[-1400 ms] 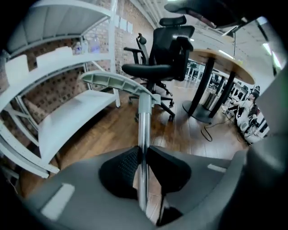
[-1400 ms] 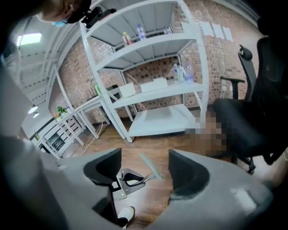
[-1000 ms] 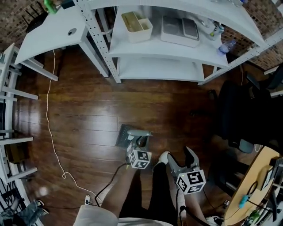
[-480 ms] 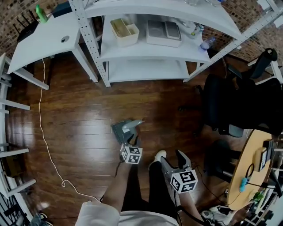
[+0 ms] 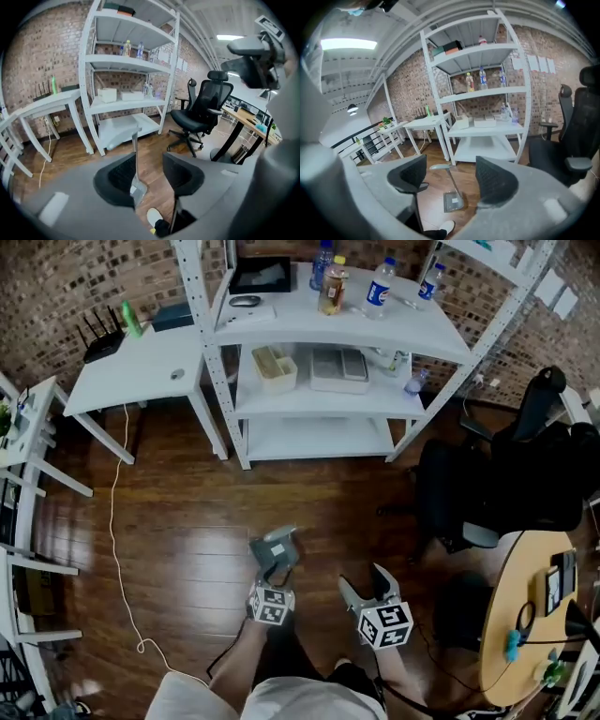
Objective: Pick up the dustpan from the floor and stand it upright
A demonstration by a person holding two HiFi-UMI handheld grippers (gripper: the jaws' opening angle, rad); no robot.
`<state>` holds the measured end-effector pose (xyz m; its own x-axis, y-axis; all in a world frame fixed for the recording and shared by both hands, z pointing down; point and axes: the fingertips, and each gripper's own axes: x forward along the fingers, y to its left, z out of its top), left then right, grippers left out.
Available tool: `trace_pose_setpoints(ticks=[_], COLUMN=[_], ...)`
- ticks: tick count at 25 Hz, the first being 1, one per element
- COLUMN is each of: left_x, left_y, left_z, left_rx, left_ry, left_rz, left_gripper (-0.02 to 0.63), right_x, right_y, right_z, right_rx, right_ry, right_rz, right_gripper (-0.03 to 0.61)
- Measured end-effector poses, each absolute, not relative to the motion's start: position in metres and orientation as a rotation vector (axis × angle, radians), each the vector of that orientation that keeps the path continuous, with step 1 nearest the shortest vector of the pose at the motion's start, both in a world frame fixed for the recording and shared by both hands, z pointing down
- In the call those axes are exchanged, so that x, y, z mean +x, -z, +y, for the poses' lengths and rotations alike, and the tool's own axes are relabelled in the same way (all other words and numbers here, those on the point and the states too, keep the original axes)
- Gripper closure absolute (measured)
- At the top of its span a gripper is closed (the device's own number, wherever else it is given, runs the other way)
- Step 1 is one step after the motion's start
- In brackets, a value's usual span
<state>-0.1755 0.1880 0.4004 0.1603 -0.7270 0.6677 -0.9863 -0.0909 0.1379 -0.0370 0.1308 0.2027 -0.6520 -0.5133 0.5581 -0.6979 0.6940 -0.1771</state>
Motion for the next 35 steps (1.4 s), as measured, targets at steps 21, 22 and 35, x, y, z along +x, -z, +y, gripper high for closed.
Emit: trace_pose_setpoints(ticks=[21,22,35], left_x=[-0.012,-0.016,-0.053], left_y=[-0.002,0.004,0.017], left_z=[0.421,0.426,0.482], left_rx=[1.935,1.93,1.887], left_ry=[-0.084,-0.07,-0.059], left_rz=[-2.505,-2.523,-2.577], left_gripper=[0.284,0.284,0.285], right_x=[0.11,0.104,0.053], right_y=[-0.006,0.003,0.02], right_z=[0.348,0.351,0.4], right_rx=[0.83,0.828,0.776], right_ry=[-0.014,0.008,0.043], right_rz=[-2.947,-2.958,-2.979], right_gripper=[0.262,0.262,0.262])
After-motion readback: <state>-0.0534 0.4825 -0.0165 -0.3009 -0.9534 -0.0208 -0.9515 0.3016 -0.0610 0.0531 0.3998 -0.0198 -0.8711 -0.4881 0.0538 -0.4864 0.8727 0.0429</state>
